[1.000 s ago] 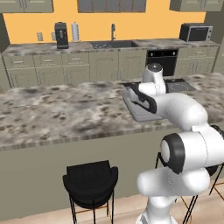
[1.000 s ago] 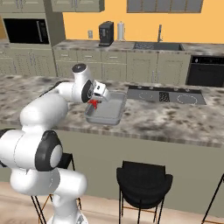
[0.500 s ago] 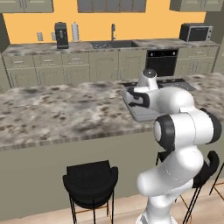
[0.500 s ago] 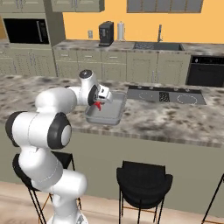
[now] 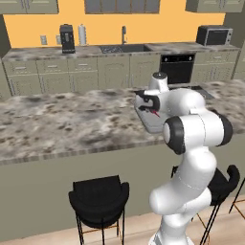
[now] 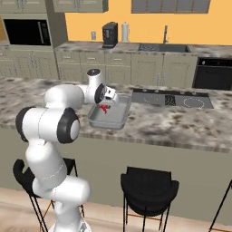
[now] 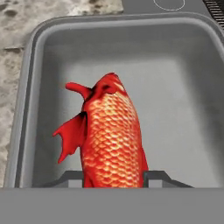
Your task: Place one squash and one fish in each tupperware on the nearby counter, to pack two identical lunches.
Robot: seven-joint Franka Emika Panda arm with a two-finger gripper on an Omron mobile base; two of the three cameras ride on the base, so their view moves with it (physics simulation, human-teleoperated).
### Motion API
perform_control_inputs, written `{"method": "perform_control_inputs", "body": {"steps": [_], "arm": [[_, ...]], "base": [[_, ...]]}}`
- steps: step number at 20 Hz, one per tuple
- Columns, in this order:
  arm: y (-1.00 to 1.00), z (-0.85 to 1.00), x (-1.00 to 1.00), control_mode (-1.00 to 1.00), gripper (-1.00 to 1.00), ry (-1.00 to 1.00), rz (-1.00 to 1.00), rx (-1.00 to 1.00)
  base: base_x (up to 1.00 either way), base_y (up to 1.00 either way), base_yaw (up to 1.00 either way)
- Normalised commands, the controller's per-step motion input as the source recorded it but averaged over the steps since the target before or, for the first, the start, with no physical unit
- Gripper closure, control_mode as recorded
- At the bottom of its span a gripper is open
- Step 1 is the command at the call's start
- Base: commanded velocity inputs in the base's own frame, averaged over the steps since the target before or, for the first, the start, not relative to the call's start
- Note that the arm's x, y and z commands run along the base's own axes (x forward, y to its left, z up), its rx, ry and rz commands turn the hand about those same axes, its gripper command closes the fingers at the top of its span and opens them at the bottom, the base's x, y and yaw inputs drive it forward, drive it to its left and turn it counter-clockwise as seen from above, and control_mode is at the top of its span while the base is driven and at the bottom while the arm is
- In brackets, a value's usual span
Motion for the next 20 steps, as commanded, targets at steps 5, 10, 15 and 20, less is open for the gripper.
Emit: {"method": "perform_control_inputs", "body": {"steps": [5,10,15,20], "arm": [[-0.12,-0.31,0.12,-1.00,1.00,0.06,0.01,0.00],[0.00,-0.21,0.41,-1.00,-1.00,0.00,0.01,0.00],[0.00,-0.07,0.36,-1.00,-1.00,0.00,0.00,0.00],[-0.01,-0.02,0.17,-1.00,-1.00,0.00,0.00,0.00]], "base": [[0.00,0.00,0.00],[0.00,0.00,0.00],[0.00,0.00,0.00],[0.00,0.00,0.00]]}}
